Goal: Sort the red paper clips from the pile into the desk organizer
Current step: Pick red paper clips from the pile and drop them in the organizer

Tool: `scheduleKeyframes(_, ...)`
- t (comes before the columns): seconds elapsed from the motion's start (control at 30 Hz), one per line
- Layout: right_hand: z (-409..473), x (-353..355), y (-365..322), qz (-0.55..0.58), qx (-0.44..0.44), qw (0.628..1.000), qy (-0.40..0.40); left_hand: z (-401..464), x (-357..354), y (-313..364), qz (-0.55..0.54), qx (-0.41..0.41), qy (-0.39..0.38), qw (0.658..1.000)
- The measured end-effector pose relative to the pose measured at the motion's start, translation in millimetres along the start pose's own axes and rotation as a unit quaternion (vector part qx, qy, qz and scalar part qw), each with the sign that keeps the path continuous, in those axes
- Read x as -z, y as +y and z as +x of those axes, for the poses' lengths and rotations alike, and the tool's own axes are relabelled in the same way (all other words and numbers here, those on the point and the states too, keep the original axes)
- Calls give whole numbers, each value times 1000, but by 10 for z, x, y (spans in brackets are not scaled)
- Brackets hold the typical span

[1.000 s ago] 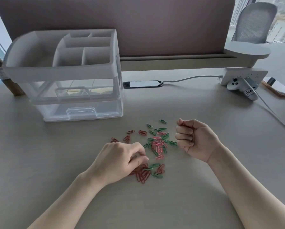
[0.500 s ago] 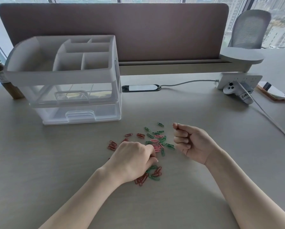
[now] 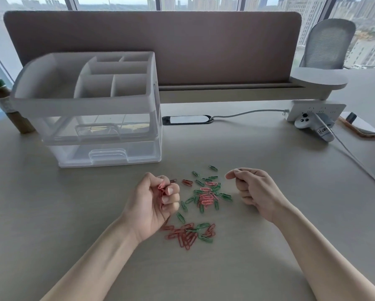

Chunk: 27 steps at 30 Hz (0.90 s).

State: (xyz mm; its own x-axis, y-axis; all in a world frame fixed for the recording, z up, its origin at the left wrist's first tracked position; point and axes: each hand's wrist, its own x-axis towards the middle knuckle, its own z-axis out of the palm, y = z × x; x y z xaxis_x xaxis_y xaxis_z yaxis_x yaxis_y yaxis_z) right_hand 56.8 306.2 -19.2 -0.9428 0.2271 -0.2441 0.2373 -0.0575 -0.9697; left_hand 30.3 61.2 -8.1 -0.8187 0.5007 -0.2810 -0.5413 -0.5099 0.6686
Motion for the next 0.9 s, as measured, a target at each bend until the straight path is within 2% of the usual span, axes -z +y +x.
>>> scheduleKeyframes(0.1, -2, 1, 9, 1, 2, 1000, -4, 29, 23, -32, -106, 6, 5, 994)
scheduleKeyframes(0.27, -2, 9, 15, -15, 2, 1000, -13, 79, 46, -51, -114, 19, -3, 993)
scheduleKeyframes(0.53, -8, 9, -4, -19, -3, 1000, -16, 115, 78, -17, -48, 28, -35, 998)
scheduleKeyframes(0.63, -2, 11, -5, -17, -5, 1000, -20, 120, 61, -36, 9, 20, -20, 1000)
scheduleKeyframes(0.7, 0, 16, -5, -18, -7, 1000, -22, 113, 34, -53, 103, -18, -4, 995)
scheduleKeyframes(0.73, 0, 17, -6, -20, -7, 1000, -22, 104, 32, -63, 214, -64, 8, 975)
scheduleKeyframes(0.77, 1, 19, -7, -21, -7, 1000, -22, 99, 58, -78, 369, -123, 14, 921)
scheduleKeyframes(0.83, -1, 21, -6, -22, -8, 999, -23, 97, 132, -120, 646, -238, 7, 725)
scheduleKeyframes(0.87, 0, 19, -8, -21, -9, 999, -24, 95, 160, -127, 712, -268, -7, 649)
scheduleKeyframes(0.9, 1, 16, -8, -22, -9, 999, -24, 86, 182, -126, 746, -279, -22, 604)
